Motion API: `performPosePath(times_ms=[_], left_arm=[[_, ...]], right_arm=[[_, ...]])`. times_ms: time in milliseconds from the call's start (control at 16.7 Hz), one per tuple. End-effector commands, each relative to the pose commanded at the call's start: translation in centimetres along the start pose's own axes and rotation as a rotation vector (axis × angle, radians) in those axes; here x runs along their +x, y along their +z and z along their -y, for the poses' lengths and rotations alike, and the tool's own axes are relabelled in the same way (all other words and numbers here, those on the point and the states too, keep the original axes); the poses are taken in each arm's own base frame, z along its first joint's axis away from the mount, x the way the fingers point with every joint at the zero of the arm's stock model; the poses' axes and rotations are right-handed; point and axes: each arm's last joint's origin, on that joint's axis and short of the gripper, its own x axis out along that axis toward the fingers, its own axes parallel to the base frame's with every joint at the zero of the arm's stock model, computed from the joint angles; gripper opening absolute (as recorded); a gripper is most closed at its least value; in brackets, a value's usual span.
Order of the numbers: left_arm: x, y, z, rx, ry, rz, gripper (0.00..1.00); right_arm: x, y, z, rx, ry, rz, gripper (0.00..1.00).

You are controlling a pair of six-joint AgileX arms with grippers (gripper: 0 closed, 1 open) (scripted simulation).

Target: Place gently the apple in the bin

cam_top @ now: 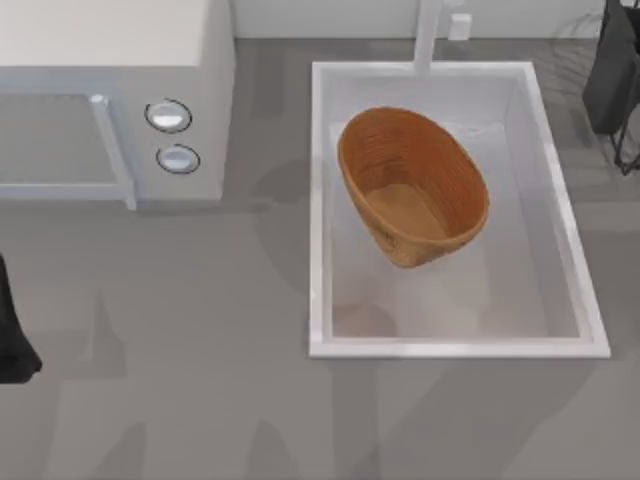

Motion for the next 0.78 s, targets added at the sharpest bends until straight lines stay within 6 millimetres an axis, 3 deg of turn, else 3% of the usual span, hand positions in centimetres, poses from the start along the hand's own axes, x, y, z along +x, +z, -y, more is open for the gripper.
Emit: performPosePath(times_ms=[420, 600, 780], left_arm=[[0.0, 0.0, 0.0, 0.000, 0.000, 0.000, 1.00], [0.0, 0.0, 0.0, 0.000, 0.000, 0.000, 1.00], [0.0, 0.0, 0.0, 0.000, 0.000, 0.000, 1.00]], right_arm=[[-0.9, 0.1, -0.2, 0.014, 0.021, 0.012, 0.00], [-3.5, 1.0, 0.4, 0.015, 0.018, 0.018, 0.00], [-7.5, 1.5, 0.6, 0.014, 0.028, 0.002, 0.00]])
